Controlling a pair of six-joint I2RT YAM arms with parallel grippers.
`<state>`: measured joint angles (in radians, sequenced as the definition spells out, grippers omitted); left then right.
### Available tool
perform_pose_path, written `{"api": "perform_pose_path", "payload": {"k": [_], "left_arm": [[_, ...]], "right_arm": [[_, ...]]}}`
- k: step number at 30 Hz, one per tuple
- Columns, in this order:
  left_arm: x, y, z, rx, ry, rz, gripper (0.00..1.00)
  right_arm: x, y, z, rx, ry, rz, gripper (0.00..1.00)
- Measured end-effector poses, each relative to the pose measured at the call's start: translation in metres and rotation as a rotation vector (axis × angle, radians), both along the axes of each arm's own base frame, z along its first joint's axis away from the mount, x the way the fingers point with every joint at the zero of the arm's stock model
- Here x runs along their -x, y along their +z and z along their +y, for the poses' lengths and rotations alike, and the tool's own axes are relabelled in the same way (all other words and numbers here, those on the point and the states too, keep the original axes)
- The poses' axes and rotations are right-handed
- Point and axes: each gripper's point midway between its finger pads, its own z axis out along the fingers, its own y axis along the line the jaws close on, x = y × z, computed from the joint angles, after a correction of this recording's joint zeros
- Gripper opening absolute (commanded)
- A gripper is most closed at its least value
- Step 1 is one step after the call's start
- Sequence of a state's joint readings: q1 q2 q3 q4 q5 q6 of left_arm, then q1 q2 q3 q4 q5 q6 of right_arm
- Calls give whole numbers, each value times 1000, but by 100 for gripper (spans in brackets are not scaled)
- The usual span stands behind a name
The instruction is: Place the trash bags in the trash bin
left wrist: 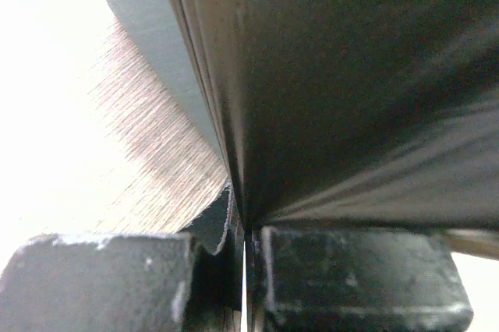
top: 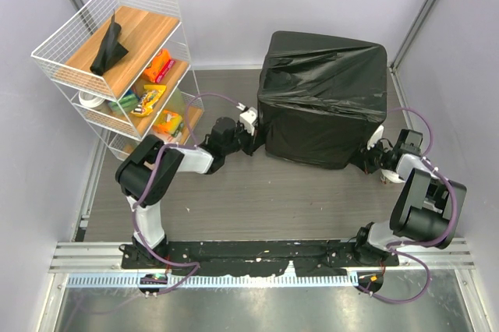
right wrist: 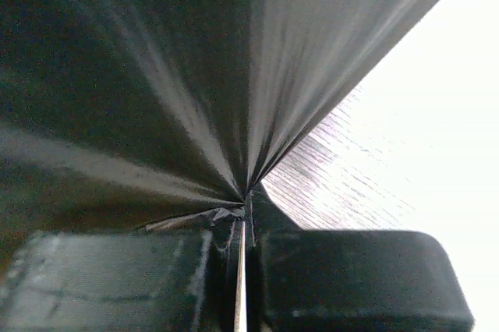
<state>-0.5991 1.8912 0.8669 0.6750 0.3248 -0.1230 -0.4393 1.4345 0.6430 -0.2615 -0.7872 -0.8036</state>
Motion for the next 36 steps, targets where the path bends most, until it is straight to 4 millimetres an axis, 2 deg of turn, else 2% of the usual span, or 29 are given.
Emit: {"api": "perform_pose_path", "payload": {"k": [7,10,13,14,16,17,20,23,28,32,34,36], "left_arm": [[-1,0,2,-17,43,-15,0],[-1,0,3,-20,55,-19,2],[0,-2,10,-33,79,-23,18],[2,-9,16,-55,96,-11,26],[11,-38,37,-136,131,57,40],[13,-43,41,-144,134,59,47],[12,-40,46,-156,145,59,63],[15,-38,49,-171,137,62,83],[32,-36,59,-200,117,87,98],[44,-21,65,-218,91,94,99],[47,-1,67,-226,74,80,98],[46,30,67,-229,65,54,97]], "right_arm": [[3,3,-5,33,-29,-2,2],[4,3,-6,42,-36,-3,8],[6,2,-13,82,-57,8,15],[9,-1,-19,113,-76,26,20],[17,-8,-29,147,-108,68,26],[20,-9,-31,156,-117,82,29],[30,-7,-32,172,-127,109,34],[36,6,-29,183,-128,91,38],[41,29,-24,182,-130,55,44],[36,54,-25,171,-136,43,53],[31,69,-27,171,-149,26,58],[28,84,-29,174,-170,5,61]]}}
